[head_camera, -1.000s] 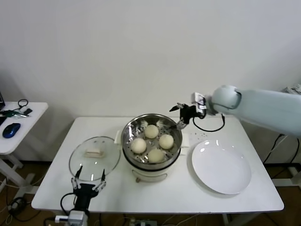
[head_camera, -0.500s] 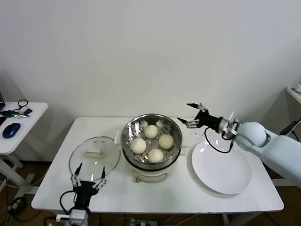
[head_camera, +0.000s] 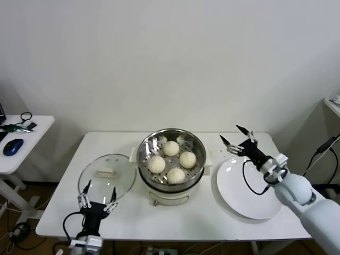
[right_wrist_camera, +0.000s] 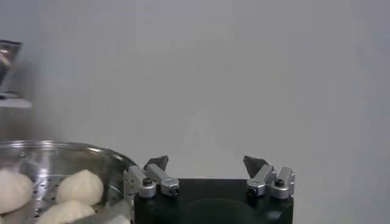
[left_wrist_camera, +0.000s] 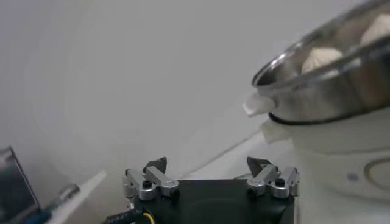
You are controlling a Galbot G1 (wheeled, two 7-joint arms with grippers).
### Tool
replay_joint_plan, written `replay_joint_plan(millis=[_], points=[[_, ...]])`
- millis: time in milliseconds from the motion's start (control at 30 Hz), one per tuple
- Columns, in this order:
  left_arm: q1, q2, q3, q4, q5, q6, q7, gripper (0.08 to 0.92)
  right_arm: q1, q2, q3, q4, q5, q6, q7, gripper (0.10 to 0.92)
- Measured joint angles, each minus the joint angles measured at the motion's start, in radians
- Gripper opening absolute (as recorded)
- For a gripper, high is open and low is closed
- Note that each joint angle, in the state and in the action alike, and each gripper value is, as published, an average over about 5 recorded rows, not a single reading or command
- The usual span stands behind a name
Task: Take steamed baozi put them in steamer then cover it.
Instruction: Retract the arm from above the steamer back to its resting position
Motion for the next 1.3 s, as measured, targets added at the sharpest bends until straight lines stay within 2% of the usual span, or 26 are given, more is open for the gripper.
replay_joint_plan(millis=[500,1000,1300], points=[[-0.112,0.082,0.004,0.127,0.525,0.017,0.031,0.823,-0.327,0.227,0.351,0.079,-0.111,-0.089,0.013,0.823],[-0.338,0.109,-0.013,0.429,0.888,-0.063,-0.020,0.823,-0.425,0.324,0.460,0.078,-0.183,-0.127,-0.033,0.823],[-0.437,0.106,-0.020,0.574,1.010,-0.089,-0.052,0.823,-0.426,0.343,0.467,0.075,-0.209,-0.145,-0.047,0.823]])
